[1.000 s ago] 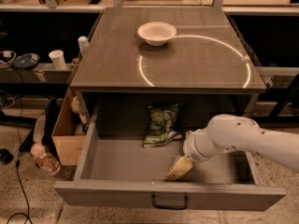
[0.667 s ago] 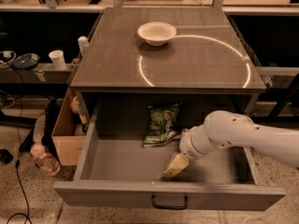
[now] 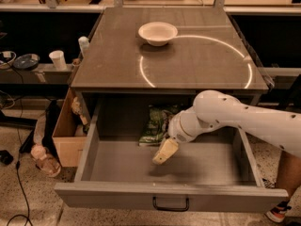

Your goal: Pick green jalapeno chip bag from top drawer and place on counter

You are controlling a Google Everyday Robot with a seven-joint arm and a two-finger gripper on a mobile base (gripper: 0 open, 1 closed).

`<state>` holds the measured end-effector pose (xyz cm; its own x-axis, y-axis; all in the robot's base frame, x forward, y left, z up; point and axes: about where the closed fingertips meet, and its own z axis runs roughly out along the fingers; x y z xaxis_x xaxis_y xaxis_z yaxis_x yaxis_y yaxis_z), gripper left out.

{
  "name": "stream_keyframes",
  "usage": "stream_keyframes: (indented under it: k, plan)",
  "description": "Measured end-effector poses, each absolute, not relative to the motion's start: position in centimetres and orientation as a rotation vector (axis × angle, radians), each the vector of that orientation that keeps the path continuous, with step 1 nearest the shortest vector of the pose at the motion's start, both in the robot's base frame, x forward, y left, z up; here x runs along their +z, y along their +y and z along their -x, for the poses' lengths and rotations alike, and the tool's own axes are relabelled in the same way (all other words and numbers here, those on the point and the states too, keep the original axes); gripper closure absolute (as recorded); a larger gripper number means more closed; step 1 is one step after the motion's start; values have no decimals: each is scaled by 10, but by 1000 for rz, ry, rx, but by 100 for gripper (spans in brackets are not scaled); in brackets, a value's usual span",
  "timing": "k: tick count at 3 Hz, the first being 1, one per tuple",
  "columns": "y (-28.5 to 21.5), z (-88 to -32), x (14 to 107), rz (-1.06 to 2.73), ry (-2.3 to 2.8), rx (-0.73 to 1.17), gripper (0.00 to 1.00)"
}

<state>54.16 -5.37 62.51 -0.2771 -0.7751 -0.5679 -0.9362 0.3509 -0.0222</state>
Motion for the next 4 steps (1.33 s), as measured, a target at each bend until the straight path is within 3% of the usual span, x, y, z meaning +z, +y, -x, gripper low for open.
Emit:
stream_keyframes:
  k: [3, 4]
  plan:
    - [-52, -564, 614, 1492, 2143, 399, 0]
    - [-52, -564, 614, 1492, 2143, 399, 18]
